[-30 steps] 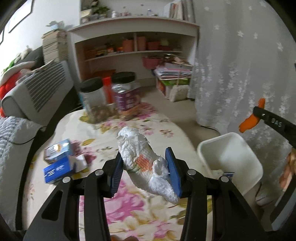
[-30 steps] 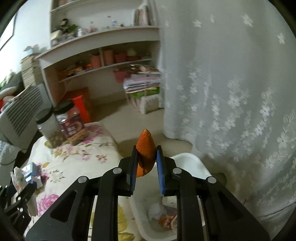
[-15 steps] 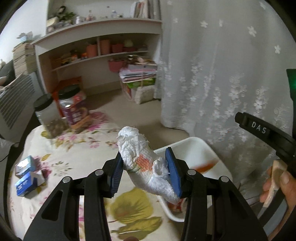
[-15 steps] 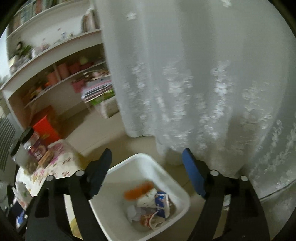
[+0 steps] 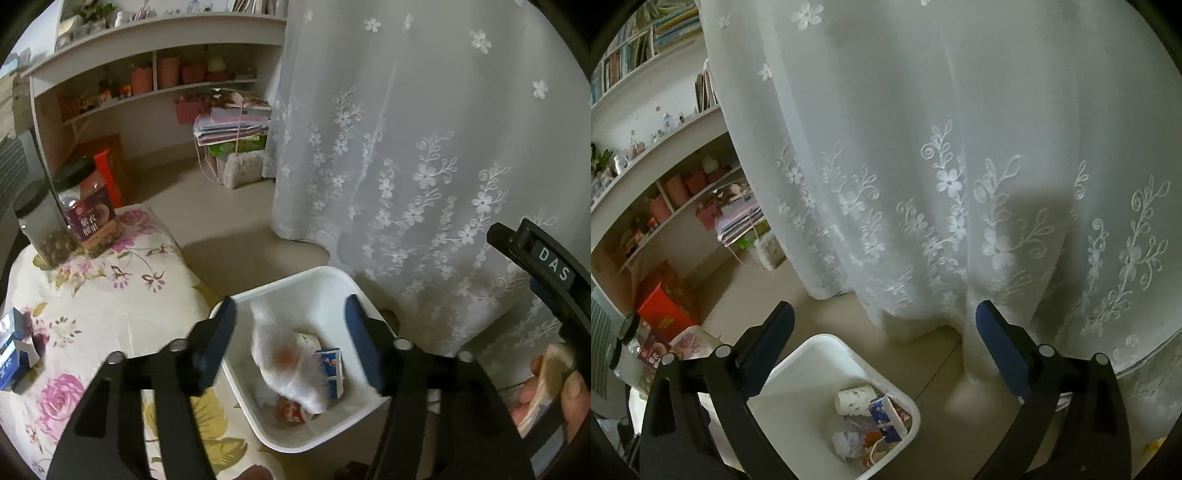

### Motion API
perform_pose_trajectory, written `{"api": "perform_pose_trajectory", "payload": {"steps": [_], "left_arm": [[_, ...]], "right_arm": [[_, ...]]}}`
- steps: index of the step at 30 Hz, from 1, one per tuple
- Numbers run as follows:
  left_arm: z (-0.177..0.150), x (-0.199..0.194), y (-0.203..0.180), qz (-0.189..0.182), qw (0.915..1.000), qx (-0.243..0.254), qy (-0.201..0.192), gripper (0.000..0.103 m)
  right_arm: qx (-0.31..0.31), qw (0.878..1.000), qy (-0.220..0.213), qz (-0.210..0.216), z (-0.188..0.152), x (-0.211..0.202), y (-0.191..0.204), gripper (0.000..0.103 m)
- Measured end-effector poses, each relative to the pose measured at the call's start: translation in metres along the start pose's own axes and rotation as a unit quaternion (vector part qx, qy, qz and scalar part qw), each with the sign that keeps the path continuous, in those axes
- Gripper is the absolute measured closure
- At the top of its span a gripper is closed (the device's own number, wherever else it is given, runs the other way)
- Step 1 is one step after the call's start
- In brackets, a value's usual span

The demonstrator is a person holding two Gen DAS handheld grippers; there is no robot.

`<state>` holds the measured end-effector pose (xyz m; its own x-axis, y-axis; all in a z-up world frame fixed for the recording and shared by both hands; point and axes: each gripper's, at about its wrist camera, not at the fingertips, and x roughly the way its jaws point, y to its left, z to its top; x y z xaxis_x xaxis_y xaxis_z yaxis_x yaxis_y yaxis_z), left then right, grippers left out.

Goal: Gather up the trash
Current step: 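Open the right gripper to drop the peel while the left drops the tissue into the bin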

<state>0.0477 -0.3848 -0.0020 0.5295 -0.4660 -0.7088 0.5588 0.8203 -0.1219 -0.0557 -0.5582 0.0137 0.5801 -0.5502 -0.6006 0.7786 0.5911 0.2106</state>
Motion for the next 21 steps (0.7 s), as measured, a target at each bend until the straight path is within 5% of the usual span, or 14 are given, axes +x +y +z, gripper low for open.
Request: {"api": "perform_pose_trajectory", "payload": {"steps": [11, 21], "left_arm": [[-0.017, -0.022, 0.013, 0.049, 0.9986, 0.007, -0.017, 0.030], [-0.065, -0.055, 0.054, 0.108, 0.9941, -0.011, -0.009, 0.026]], "right_arm": [[-0.040, 0.999, -0.005, 0.004, -0.008, -0.008, 0.014, 0.007], [-0.138, 0.989, 0.032, 0.044, -0.061, -0.022, 0.059, 0.007]]}}
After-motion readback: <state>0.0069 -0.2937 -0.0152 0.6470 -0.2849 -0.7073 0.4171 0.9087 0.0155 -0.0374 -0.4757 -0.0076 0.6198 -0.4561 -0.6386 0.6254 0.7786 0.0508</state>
